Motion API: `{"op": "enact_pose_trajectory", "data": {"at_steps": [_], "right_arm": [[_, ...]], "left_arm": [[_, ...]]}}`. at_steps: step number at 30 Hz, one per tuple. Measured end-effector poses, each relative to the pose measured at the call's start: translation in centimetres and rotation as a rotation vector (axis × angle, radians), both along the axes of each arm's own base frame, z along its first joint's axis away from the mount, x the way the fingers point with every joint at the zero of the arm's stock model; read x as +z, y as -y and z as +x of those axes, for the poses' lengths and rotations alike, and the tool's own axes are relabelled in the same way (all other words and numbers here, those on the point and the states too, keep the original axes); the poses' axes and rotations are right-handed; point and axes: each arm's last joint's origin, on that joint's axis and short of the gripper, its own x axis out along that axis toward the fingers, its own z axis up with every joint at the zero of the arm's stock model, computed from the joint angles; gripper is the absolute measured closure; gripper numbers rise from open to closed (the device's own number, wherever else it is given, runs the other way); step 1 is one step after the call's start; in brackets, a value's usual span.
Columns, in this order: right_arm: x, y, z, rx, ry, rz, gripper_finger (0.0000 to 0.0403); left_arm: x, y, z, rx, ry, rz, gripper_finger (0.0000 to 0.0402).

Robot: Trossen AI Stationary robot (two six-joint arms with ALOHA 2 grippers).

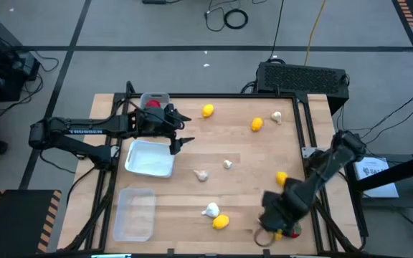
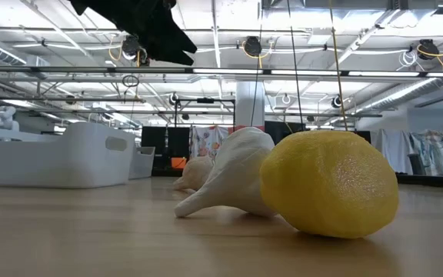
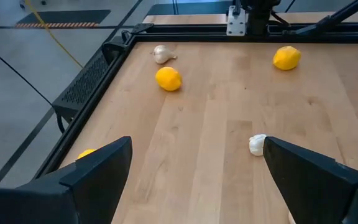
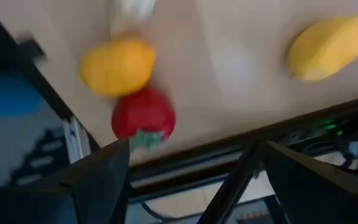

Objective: Sort produce into baskets
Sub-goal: Put the red tomato into the gray bin

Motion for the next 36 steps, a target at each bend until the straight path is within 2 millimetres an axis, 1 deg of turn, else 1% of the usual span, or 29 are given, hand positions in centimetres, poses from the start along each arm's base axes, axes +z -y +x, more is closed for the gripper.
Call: {"op": "enact_pose_trajectory", "data": {"at_steps": [2,5,10,15,18,24,31,36], "right_arm": [[-1.2,-1.2,-1.1,0.061,-0.011,0.032,0.0046],[-2.6,-2.6,-2.1,0.138,-0.009,0.102,0.0046],[-3.5,-3.8,-2.6,0.184,0.026,0.175,0.0046],[-4.2,-5.0,-2.9,0.345,0.11,0.259,0.0046],[-4.6,-5.1,-3.5,0.374,0.097,0.245,0.0046],[-6.1,-4.8,-4.3,0.341,0.061,0.204,0.0046],[-7.5,-4.3,-4.6,0.33,0.059,0.166,0.0046],[-8.5,-4.4,-4.5,0.302,0.09,0.195,0.0046]], "left_arm": [[0.0,0.0,0.0,0.0,0.004,0.0,0.0032],[0.2,0.0,0.1,-0.001,0.024,0.003,0.0032],[0.2,0.1,0.1,-0.025,0.022,-0.009,0.0032],[0.2,0.1,0.1,-0.031,0.022,-0.011,0.0032],[0.2,0.2,0.1,-0.061,0.02,-0.004,0.0032],[0.1,0.2,0.1,-0.093,0.016,0.001,0.0032],[0.0,0.3,0.0,-0.097,-0.003,0.001,0.0032],[-0.3,0.3,0.0,-0.097,-0.021,-0.003,0.0032]]}}
